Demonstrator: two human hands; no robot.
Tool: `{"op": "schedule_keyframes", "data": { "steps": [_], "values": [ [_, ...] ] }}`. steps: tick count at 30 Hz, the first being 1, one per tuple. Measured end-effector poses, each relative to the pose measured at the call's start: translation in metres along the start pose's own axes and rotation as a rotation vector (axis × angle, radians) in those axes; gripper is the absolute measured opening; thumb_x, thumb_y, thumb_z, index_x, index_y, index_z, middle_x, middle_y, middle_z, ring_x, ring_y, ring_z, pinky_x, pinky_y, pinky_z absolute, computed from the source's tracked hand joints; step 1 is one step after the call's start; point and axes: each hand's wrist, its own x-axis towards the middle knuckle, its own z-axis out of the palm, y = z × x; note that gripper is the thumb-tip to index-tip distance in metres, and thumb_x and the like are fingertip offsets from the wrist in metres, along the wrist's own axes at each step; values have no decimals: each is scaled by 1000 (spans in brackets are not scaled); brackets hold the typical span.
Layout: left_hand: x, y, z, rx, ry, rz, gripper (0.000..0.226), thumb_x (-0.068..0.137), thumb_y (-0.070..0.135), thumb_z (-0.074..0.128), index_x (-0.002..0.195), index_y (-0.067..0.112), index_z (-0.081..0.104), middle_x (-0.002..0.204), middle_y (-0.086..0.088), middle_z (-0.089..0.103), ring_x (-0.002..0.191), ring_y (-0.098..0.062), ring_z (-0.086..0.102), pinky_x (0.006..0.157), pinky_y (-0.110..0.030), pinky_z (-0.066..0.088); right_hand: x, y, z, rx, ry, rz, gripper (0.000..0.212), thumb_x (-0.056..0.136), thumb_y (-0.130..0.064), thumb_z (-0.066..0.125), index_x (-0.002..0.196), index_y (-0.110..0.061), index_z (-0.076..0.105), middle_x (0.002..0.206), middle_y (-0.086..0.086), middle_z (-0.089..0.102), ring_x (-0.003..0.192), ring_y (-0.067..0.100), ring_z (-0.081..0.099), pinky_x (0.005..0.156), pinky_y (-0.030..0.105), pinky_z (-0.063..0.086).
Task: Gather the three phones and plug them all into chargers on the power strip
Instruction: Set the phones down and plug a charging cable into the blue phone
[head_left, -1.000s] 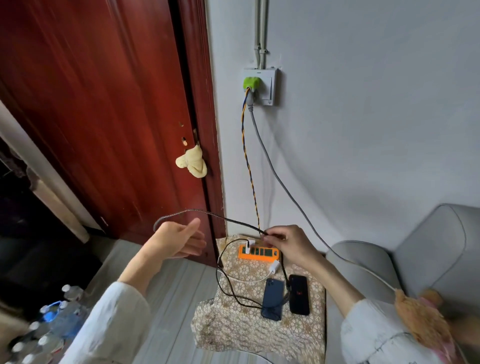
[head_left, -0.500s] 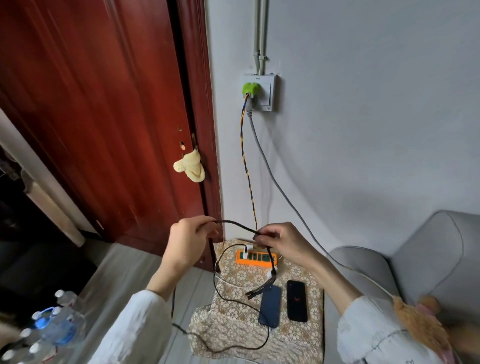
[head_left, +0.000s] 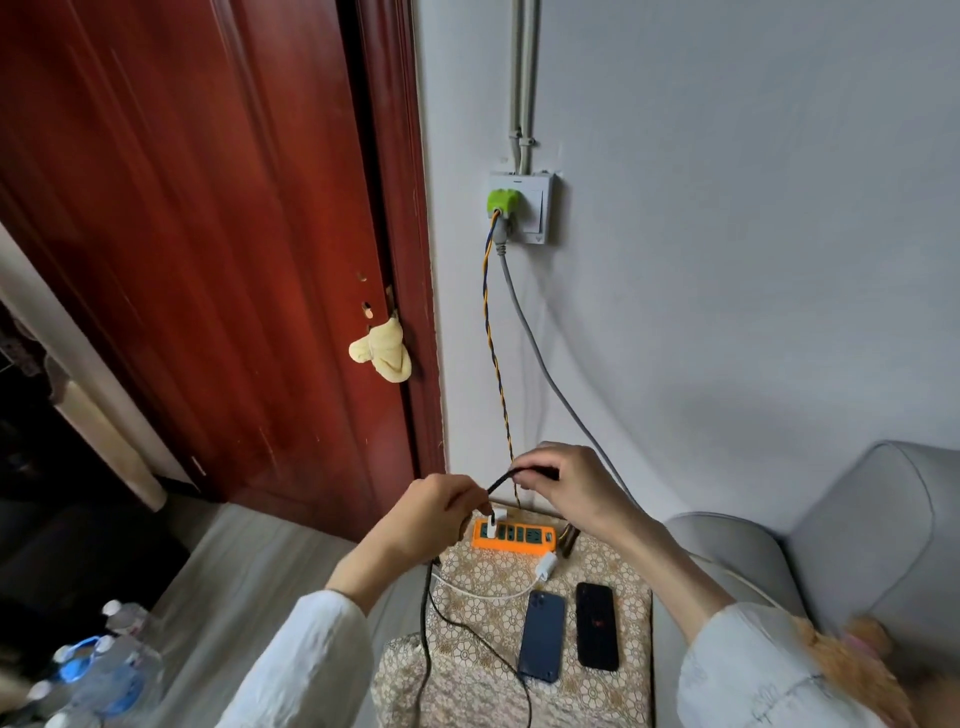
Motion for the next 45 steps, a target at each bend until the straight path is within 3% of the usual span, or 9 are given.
{"op": "schedule_keyframes", "data": {
  "steps": [4,10,16,19,22,26,31,38,45],
  "values": [
    [-1,-3,-8,-76,137,60,44,93,13,45,53,31,48,47,7,48,42,-2,47,46,-10,34,-5,12,-8,-50,-36,53,19,83,-23,64,99,-16,69,89,-14,64,84,-1,60,78,13,45],
    [-6,-13,-8,-235,194,29,34,95,13,41,64,16,54,50,4,45,49,-8,45,63,-29,48,-9,18,-5,-142,-56,96,20,85,-26,62,103,-19,65,90,-15,60,82,5,58,64,10,40],
    [-12,-29,-24,-406,184,-64,23,95,16,42,87,14,64,65,1,60,60,-16,57,64,-31,51,-14,27,-12,-120,-6,182,17,85,-20,61,99,-14,69,96,5,71,87,34,65,80,47,51],
    [-11,-23,-19,-350,-32,-106,29,93,34,41,99,18,65,69,1,67,61,-12,63,63,-29,52,-9,17,-9,-178,36,66,20,83,-19,64,102,-16,70,95,1,73,79,28,67,73,40,53],
    [-3,-9,-3,-276,-126,-53,29,91,42,42,80,23,61,51,12,62,48,-2,54,50,-19,43,-2,4,1,-292,74,-145,21,80,-19,67,100,-16,71,97,-1,74,88,13,66,83,17,43],
    [3,-5,14,-336,-139,-35,19,90,33,51,77,28,63,45,7,61,41,-8,54,44,-14,40,-3,6,5,-380,117,-209,20,79,-19,68,98,-15,72,96,-1,74,92,15,66,92,27,36],
    [-4,-27,20,-553,-161,-205,16,92,13,49,86,12,64,74,-2,74,61,-15,67,64,-27,58,-19,36,-9,-412,83,-52,15,83,-23,64,94,-17,73,94,-5,74,88,12,67,99,36,38],
    [-1,-51,71,-614,-125,-377,14,92,17,48,94,14,61,55,2,46,43,-2,45,56,-21,54,-31,70,21,-235,60,124,20,87,-18,58,105,-16,68,104,0,71,87,18,67,83,25,51],
    [4,-131,140,-578,-52,-503,22,90,-5,41,98,1,61,69,-4,63,60,-9,60,61,-18,46,-50,196,99,-63,-92,602,32,91,-19,52,122,-10,54,121,8,62,93,16,61,72,18,45]
  ]
}}
